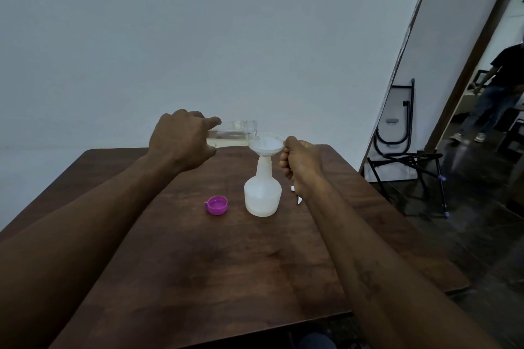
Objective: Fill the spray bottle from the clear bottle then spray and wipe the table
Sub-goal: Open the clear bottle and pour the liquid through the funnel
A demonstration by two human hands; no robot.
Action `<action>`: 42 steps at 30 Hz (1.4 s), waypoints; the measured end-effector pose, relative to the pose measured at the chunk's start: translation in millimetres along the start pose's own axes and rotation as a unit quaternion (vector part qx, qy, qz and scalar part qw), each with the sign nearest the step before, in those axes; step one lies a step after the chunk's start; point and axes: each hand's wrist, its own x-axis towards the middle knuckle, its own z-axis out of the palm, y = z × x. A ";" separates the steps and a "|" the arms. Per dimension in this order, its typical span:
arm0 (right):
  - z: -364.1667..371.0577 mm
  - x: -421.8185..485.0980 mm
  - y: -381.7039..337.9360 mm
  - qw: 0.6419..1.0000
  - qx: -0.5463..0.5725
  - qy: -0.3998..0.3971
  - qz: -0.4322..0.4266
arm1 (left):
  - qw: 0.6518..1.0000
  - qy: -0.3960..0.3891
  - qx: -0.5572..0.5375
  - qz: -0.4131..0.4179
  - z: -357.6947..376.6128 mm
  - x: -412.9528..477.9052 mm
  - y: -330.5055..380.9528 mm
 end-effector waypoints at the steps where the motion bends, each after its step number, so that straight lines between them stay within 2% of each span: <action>1: 0.0 0.1 0.3 1.000 0.000 0.000 0.000 | 1.000 0.000 0.000 0.000 -0.1 0.2 -0.2; 42: -1.3 1.7 2.1 1.000 -0.003 0.001 0.002 | 1.000 0.002 0.011 0.005 -6.0 7.1 0.5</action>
